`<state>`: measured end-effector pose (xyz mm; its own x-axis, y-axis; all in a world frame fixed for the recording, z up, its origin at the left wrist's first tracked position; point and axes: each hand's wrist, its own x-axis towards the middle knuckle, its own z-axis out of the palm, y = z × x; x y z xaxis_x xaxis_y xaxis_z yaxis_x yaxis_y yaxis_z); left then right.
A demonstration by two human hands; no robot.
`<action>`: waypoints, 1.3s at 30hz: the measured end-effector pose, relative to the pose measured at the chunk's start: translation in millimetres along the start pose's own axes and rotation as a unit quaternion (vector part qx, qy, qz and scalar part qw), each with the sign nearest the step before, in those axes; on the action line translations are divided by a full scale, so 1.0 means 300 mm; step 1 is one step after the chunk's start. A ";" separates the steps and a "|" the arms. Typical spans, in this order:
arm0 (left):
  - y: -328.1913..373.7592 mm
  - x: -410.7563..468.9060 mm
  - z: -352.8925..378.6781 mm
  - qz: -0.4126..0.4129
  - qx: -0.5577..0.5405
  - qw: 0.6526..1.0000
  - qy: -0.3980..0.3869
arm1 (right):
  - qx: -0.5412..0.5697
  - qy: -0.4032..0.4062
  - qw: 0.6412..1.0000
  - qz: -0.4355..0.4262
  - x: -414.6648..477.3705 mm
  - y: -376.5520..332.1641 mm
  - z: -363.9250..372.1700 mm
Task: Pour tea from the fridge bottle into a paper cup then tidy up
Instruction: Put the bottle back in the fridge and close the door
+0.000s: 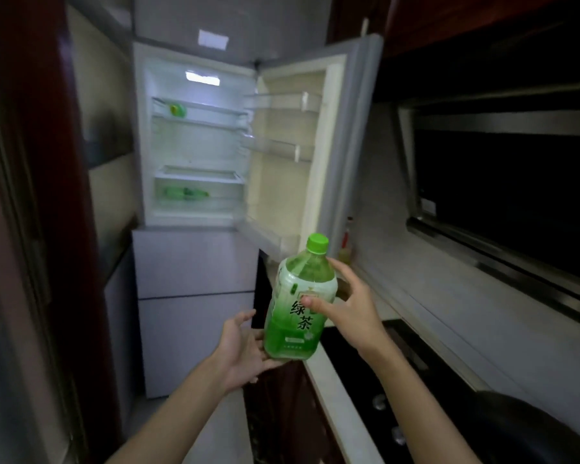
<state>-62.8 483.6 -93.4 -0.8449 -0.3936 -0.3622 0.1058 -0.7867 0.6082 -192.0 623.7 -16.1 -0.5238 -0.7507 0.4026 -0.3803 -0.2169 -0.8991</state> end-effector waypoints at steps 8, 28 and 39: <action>0.379 -0.042 -0.242 0.047 0.009 0.998 0.028 | 0.017 -0.036 0.999 -0.029 0.266 -0.019 0.382; 0.934 0.299 -0.473 0.131 0.004 0.987 0.091 | 0.076 -0.114 0.990 -0.036 1.003 0.174 0.741; 1.297 0.632 -0.449 0.167 0.013 0.979 0.115 | 0.092 -0.148 0.983 -0.058 1.516 0.267 0.811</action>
<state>-111.1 39.0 -20.6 -0.6247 -0.7256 -0.2884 0.3397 -0.5852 0.7363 -275.2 113.1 53.1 -0.2297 -0.8571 0.4611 -0.2650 -0.4008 -0.8770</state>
